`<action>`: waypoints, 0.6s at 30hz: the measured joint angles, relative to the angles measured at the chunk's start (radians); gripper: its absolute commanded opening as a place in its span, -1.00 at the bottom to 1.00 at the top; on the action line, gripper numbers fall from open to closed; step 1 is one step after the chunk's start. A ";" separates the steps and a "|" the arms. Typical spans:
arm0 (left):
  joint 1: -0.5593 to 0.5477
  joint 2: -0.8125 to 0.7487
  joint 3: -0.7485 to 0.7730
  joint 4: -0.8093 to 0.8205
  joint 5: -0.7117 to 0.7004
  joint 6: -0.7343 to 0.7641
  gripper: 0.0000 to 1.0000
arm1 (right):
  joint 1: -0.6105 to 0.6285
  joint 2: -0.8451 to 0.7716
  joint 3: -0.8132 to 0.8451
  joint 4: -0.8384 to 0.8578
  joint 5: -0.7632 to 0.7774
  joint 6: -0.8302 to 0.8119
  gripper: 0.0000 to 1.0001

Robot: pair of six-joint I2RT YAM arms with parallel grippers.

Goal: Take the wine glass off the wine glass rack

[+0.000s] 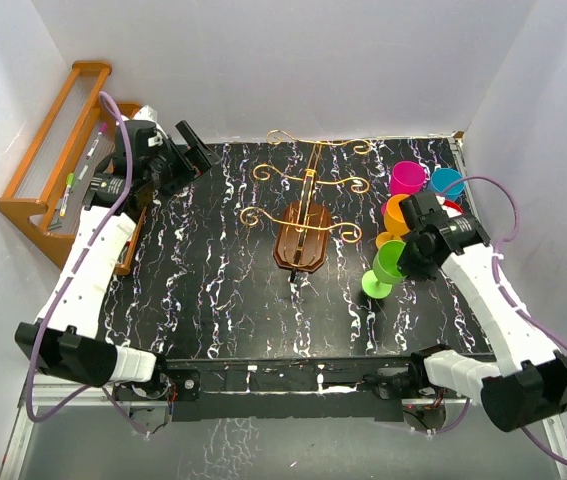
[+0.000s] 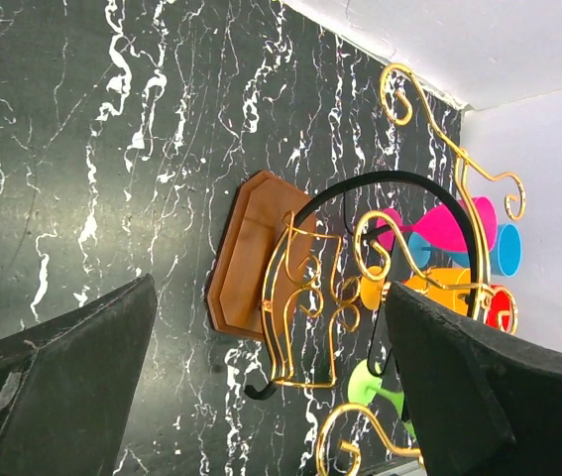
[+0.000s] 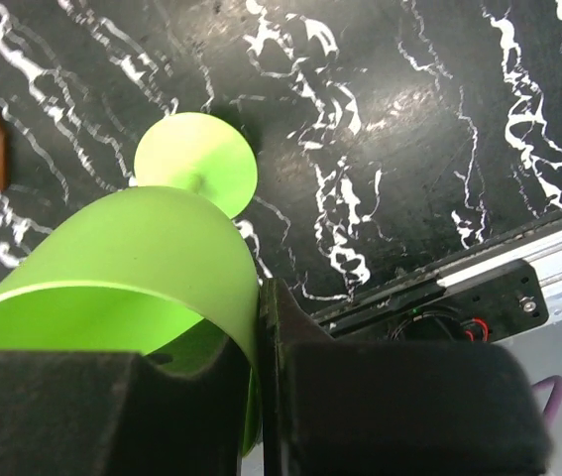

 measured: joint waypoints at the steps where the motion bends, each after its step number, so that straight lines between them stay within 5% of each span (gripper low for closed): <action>1: 0.000 -0.017 -0.005 -0.006 -0.007 0.005 0.95 | -0.019 0.019 -0.008 0.015 -0.001 -0.010 -0.85; 10: 0.000 -0.105 -0.040 -0.058 -0.042 0.038 0.95 | -0.256 0.097 -0.051 0.172 -0.016 -0.137 -0.75; 18: 0.000 -0.107 -0.071 -0.092 -0.047 0.049 0.95 | -0.322 0.139 -0.054 0.252 -0.047 -0.218 -0.12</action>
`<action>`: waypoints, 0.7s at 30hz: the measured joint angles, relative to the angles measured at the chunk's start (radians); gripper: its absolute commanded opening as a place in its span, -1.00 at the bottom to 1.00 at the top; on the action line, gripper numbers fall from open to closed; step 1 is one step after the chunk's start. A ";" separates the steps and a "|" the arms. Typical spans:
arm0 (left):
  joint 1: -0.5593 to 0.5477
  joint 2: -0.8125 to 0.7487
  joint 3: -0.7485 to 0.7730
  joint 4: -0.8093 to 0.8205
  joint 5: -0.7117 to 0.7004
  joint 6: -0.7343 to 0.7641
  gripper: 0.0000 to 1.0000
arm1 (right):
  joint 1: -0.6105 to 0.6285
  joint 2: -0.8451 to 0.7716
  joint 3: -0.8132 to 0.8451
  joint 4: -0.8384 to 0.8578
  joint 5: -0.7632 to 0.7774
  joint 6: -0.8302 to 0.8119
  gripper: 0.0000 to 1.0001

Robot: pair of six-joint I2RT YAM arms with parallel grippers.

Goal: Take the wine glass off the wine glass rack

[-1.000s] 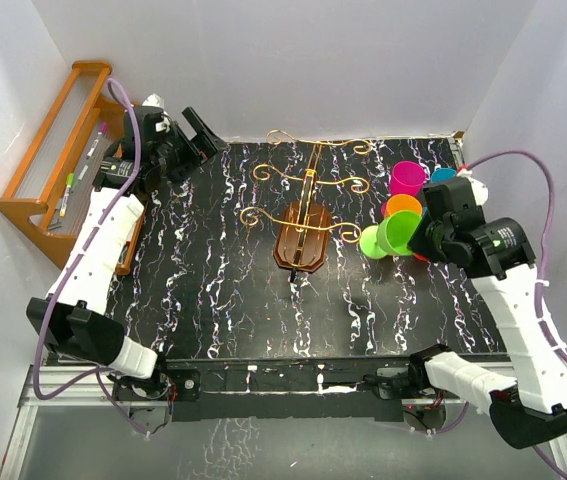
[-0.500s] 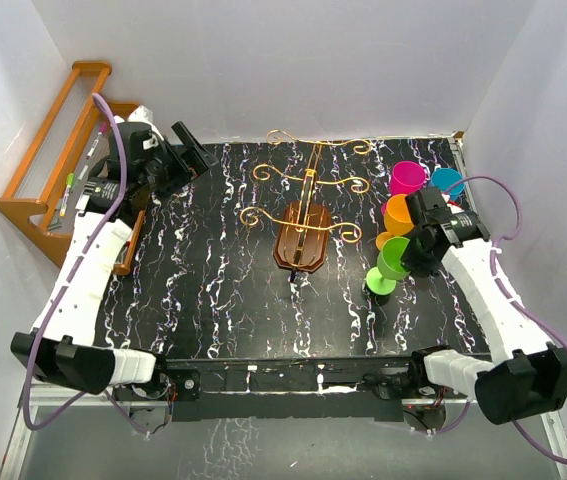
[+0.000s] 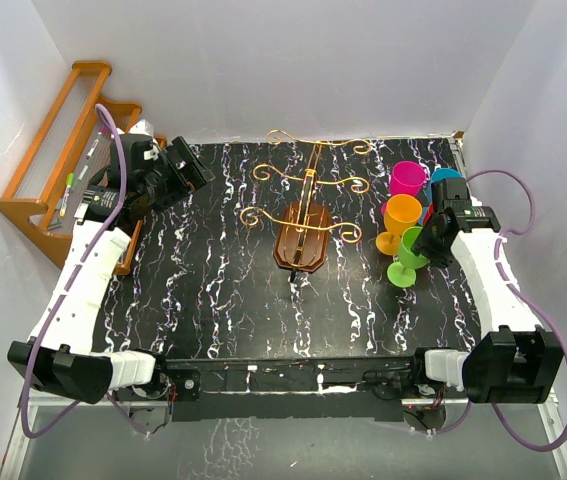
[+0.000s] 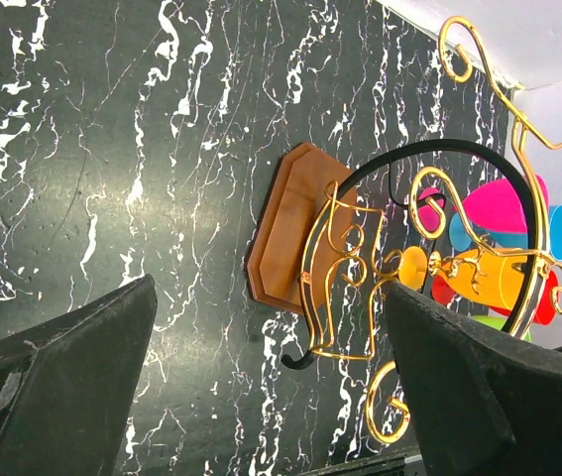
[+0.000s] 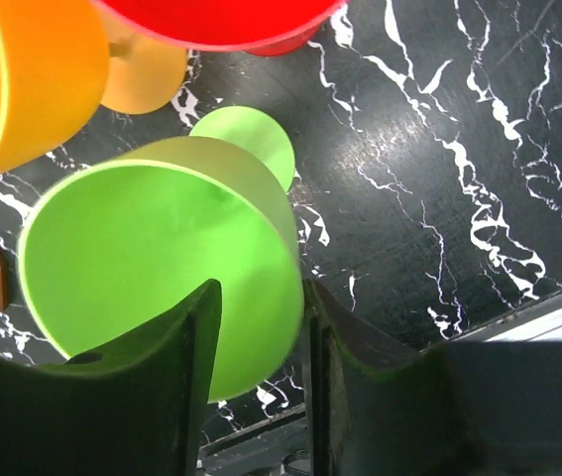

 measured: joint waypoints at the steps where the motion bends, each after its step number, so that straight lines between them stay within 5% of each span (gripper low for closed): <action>1: 0.000 0.000 0.000 -0.001 0.000 0.000 0.95 | 0.000 0.000 0.001 0.006 -0.008 -0.007 -0.08; 7: 0.000 0.000 0.000 -0.001 0.000 0.004 0.95 | 0.000 0.008 0.106 -0.014 -0.045 -0.061 0.27; 15: 0.000 0.003 0.000 0.000 0.009 0.005 0.95 | 0.000 0.085 0.548 -0.055 -0.079 -0.159 0.94; 21: 0.000 0.006 0.000 0.003 0.015 0.003 0.95 | 0.001 0.157 0.668 0.024 -0.153 -0.159 0.97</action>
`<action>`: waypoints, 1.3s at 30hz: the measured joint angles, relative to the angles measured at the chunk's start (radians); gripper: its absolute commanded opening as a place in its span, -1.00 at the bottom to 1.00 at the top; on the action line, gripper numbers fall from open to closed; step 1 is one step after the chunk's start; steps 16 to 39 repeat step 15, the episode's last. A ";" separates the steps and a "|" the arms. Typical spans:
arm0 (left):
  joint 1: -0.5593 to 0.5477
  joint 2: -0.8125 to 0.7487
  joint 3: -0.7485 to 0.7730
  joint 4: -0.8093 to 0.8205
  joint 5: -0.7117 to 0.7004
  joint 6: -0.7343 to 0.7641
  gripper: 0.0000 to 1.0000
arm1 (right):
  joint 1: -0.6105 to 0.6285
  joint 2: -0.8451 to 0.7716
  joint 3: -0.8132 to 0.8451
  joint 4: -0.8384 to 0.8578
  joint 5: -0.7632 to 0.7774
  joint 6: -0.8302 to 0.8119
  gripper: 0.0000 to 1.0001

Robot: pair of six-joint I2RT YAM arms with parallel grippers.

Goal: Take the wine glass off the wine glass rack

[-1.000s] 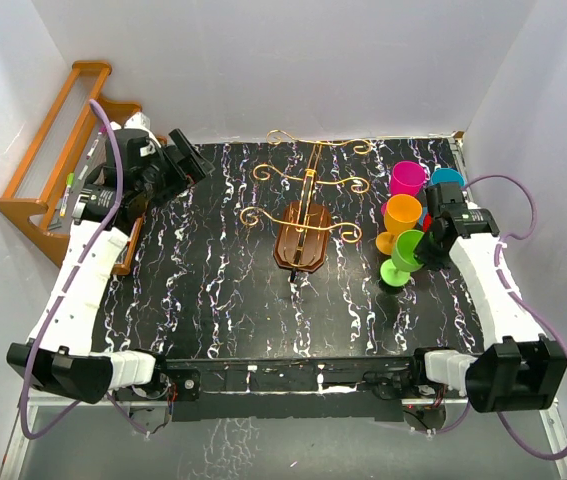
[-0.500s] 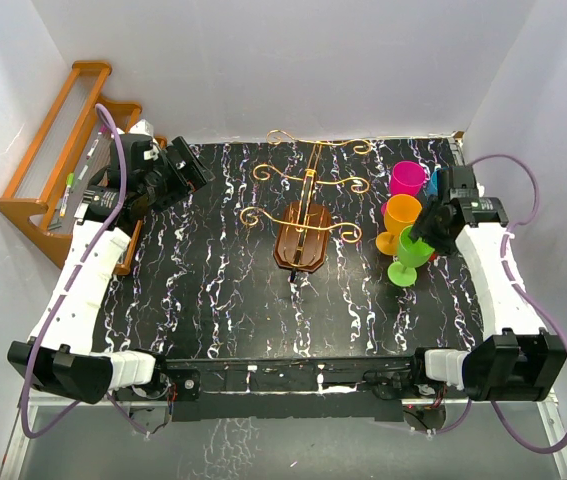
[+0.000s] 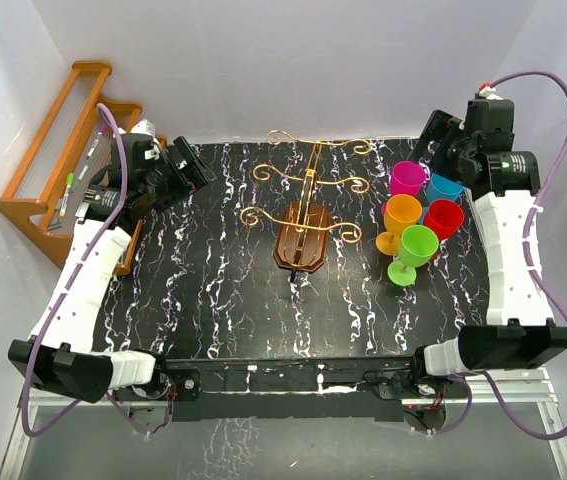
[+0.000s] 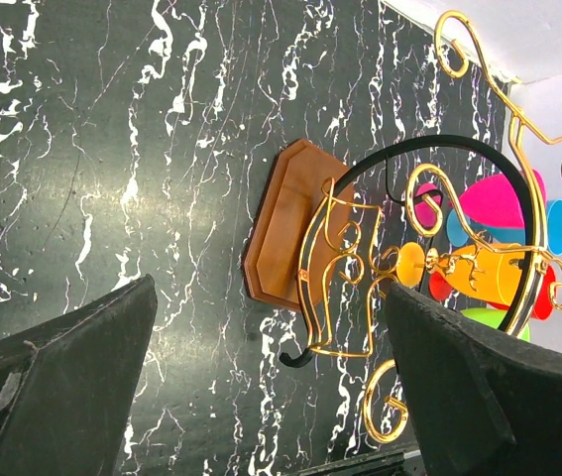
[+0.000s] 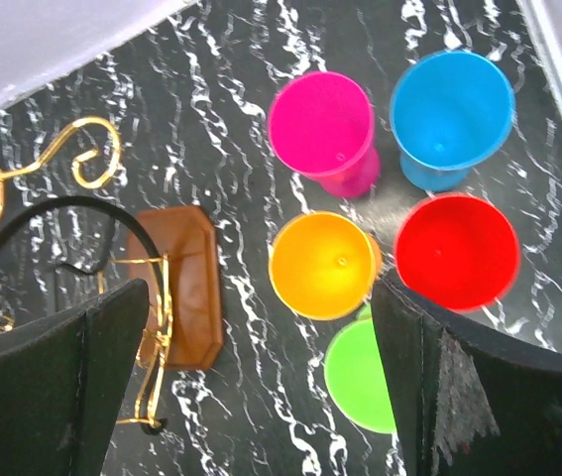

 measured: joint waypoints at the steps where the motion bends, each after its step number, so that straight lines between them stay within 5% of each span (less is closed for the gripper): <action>1: 0.000 0.000 0.000 0.000 0.000 0.000 0.95 | 0.000 0.012 0.000 0.023 -0.014 0.011 0.97; 14: 0.000 -0.007 0.000 0.002 -0.011 0.004 0.95 | 0.000 0.022 -0.043 0.327 -0.169 0.071 0.97; 39: 0.000 -0.007 0.000 0.004 -0.011 0.004 0.95 | 0.000 0.023 -0.043 0.333 -0.172 0.076 0.97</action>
